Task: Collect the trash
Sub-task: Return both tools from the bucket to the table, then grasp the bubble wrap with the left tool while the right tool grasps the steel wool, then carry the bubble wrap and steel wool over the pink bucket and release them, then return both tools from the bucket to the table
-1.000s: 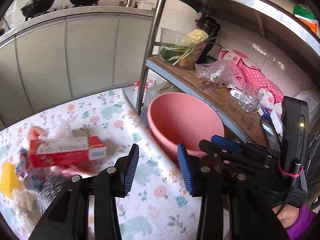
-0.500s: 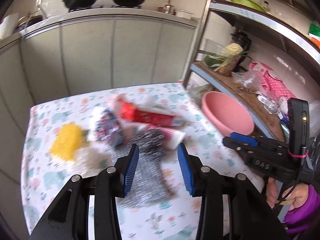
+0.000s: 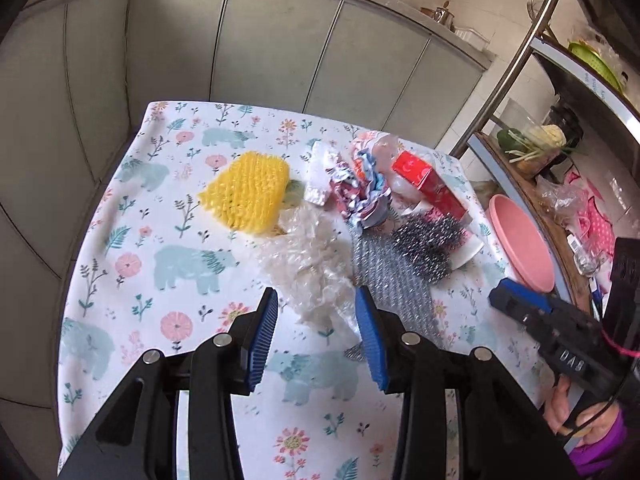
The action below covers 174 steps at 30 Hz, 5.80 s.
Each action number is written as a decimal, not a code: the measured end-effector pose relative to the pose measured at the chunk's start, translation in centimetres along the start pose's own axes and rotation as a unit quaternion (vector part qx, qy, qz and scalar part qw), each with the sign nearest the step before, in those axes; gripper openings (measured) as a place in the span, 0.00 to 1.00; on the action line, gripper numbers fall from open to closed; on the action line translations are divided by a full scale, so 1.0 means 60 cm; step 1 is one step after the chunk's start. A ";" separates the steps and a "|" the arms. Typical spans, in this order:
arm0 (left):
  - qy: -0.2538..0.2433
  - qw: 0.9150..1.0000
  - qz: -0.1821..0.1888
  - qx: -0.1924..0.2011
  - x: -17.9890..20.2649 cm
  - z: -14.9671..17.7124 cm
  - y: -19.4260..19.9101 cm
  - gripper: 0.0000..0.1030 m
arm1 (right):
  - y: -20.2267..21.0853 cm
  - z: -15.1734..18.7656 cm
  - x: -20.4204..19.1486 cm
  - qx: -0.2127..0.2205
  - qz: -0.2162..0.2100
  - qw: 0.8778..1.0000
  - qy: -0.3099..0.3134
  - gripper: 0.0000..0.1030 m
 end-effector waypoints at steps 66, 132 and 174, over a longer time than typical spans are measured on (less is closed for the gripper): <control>-0.007 0.998 0.006 0.054 0.030 -0.002 0.076 0.32 | 0.045 0.003 -0.048 0.032 -0.049 0.998 0.027 0.19; -0.220 0.965 0.143 0.022 0.613 -0.067 -0.160 0.33 | 0.183 0.016 0.380 0.121 0.216 0.952 -0.179 0.19; -0.208 0.966 0.149 0.035 0.575 -0.050 -0.068 0.50 | 0.218 0.035 0.301 0.138 0.192 0.958 -0.163 0.36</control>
Point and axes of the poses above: each gripper's, at about its wrist camera, not at the fingertips, and y roughly against the way its jaws point, x to its right, z to its underside, the point moved 1 cm from there along -y, roughly the way its jaws point, and after that the axes turned 15 degrees about -z, right-handed, at the moved point
